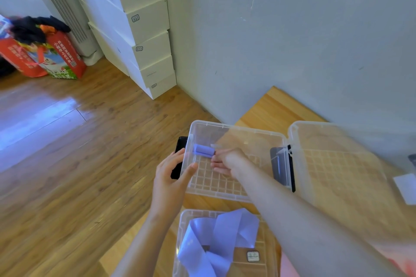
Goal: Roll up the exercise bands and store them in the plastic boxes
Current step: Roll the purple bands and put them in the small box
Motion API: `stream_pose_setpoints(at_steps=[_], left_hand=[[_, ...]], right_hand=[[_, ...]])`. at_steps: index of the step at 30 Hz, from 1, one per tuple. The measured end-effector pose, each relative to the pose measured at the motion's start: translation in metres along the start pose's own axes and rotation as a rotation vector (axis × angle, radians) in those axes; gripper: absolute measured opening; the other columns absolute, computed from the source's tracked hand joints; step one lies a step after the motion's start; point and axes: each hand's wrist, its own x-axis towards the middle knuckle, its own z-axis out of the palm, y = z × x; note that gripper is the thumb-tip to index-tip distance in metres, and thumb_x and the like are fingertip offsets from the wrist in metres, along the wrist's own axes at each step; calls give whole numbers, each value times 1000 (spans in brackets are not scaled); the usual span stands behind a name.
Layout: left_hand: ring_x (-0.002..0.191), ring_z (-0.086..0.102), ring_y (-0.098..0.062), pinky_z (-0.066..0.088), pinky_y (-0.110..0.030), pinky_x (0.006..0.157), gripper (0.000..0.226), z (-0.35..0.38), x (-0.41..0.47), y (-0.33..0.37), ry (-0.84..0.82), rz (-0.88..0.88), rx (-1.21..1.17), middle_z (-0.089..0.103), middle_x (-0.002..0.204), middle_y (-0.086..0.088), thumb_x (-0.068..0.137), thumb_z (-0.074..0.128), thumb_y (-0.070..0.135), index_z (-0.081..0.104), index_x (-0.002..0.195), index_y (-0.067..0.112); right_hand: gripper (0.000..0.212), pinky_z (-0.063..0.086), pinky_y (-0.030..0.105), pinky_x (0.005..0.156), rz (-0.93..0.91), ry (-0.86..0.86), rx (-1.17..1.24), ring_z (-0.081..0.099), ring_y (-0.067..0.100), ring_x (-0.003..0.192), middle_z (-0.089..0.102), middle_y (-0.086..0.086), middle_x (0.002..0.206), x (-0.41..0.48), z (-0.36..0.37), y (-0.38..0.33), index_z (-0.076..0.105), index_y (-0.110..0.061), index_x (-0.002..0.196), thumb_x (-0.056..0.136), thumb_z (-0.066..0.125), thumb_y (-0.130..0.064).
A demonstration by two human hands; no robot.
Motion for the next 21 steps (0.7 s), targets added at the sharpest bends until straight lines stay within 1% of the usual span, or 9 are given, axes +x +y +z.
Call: stream_pose_setpoints(at_steps=[3,4,6,8,10,13,17,19,21], left_hand=[[125,53,-14,43,-53,104,27,-1,-2,6,-2,16,38,64,126,15,84,62,48,72,108,41],[127,51,-13,41,-52,105,28,-1,-2,7,-2,16,59,62,129,14,84,61,48,72,109,39],[131,47,-9,38,-46,110,24,-1,-3,10,23,8,97,59,133,13,89,65,40,71,112,34],[132,44,-6,34,-37,112,27,1,-6,15,87,-15,129,55,132,16,90,68,29,66,116,32],[131,42,-6,33,-32,112,39,4,-12,20,150,-21,157,53,135,14,87,70,25,61,125,27],[133,38,-7,31,-28,111,48,10,-22,28,199,-2,217,48,141,9,86,71,26,57,132,21],[138,33,-9,27,-25,109,45,22,-43,44,219,65,237,45,139,16,85,69,29,55,128,29],[138,35,-9,30,-27,111,45,28,-58,50,221,118,245,47,138,14,84,68,30,56,127,29],[137,36,-9,32,-28,112,48,34,-75,54,209,151,263,50,139,10,82,66,34,58,128,23]], right_hand=[[18,55,26,65,-80,37,-76,64,21,76,65,13,85,-4,-1,3,60,-9,76,90,57,2],[16,54,24,65,-105,45,-108,64,21,73,65,13,83,-7,-2,3,61,-11,78,90,57,0],[11,51,24,64,-156,46,-181,60,18,64,65,11,78,-17,-6,4,63,-13,89,90,57,-3],[14,50,28,67,-241,33,-268,59,17,64,67,9,84,-29,-14,6,65,-14,99,90,58,-6],[22,49,29,74,-375,32,-370,62,20,78,69,6,99,-45,-22,10,66,-15,111,90,58,-10],[29,42,16,82,-629,42,-476,62,10,104,68,-2,115,-77,-33,18,65,-15,121,92,60,-15],[30,36,4,91,-880,33,-465,51,-6,107,63,-14,116,-122,-45,36,64,-20,122,93,60,-18],[30,35,5,96,-958,30,-446,51,-6,111,62,-16,117,-138,-52,49,64,-21,122,92,61,-16],[30,34,5,98,-996,29,-448,51,-5,114,62,-15,119,-149,-59,65,64,-21,121,92,60,-14]])
